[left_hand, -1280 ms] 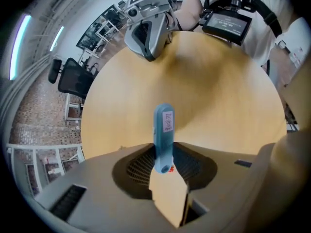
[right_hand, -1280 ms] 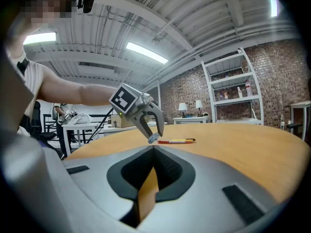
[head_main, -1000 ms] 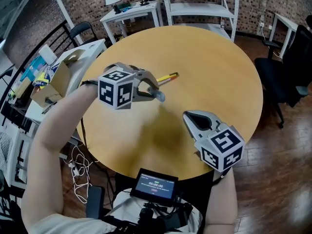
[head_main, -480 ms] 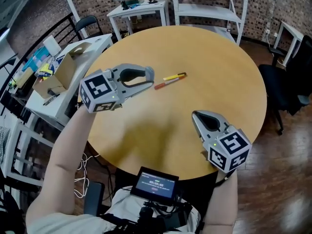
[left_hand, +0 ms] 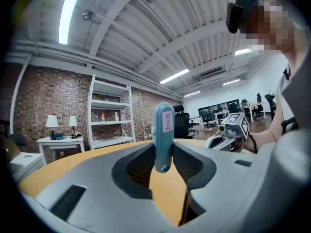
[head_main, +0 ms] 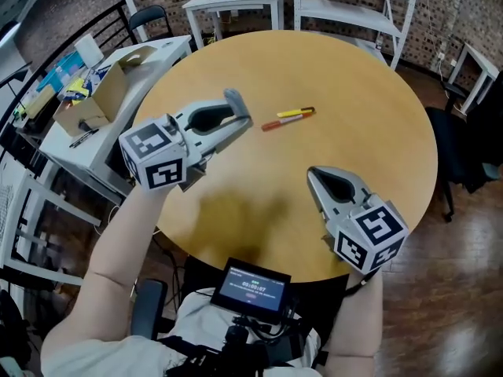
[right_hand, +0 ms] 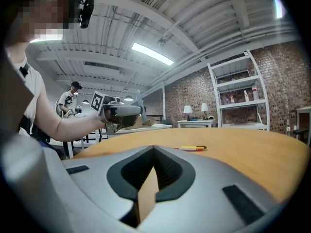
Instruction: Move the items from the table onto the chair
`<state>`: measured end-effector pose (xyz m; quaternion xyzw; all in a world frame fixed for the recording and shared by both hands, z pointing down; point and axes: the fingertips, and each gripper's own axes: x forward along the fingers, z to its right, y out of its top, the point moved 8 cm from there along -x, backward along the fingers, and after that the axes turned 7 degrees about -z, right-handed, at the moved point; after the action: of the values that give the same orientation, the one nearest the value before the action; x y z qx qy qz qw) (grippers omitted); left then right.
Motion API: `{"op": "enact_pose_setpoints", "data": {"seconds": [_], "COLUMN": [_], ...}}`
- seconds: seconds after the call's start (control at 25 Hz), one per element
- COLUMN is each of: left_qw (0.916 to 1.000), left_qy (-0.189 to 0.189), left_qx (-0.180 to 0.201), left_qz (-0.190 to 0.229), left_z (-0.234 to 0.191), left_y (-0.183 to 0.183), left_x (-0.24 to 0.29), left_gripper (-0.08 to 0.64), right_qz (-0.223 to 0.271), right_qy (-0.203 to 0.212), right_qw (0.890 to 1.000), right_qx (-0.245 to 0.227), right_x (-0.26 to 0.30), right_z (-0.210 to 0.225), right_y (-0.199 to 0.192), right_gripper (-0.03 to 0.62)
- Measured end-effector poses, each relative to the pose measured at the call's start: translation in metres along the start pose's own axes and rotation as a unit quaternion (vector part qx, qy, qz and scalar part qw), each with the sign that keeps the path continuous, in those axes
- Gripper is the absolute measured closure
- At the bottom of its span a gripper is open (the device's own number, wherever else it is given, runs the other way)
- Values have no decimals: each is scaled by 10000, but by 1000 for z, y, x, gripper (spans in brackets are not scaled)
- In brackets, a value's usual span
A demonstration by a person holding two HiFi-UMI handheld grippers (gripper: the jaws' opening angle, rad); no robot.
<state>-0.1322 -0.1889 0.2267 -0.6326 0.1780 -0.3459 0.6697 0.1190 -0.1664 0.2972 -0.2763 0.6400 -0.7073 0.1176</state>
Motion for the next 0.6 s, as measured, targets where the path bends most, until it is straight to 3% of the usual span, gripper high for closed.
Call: {"op": "enact_pose_setpoints", "data": {"seconds": [0.12,0.32,0.6], "left_qw": [9999,9978,9821], "left_qy": [128,659,1826], "left_qx": [-31,-71,-41], "left_qz": [16,-74,-449], "left_z": [-8,-33,-73], "left_y": [0,-4,-21], "left_x": [-15,-54,-140], "left_gripper": [419,419,419], "right_qz": [56,-11,-18], "right_qy": [62,232,731], "right_qw": [9999,9996,9971], "right_qx": [-69,-187,-221], "right_x": [4,19,48], "right_z": [-5,-15,-38], "right_y": [11,24,29], "right_gripper": [584,584,584]}}
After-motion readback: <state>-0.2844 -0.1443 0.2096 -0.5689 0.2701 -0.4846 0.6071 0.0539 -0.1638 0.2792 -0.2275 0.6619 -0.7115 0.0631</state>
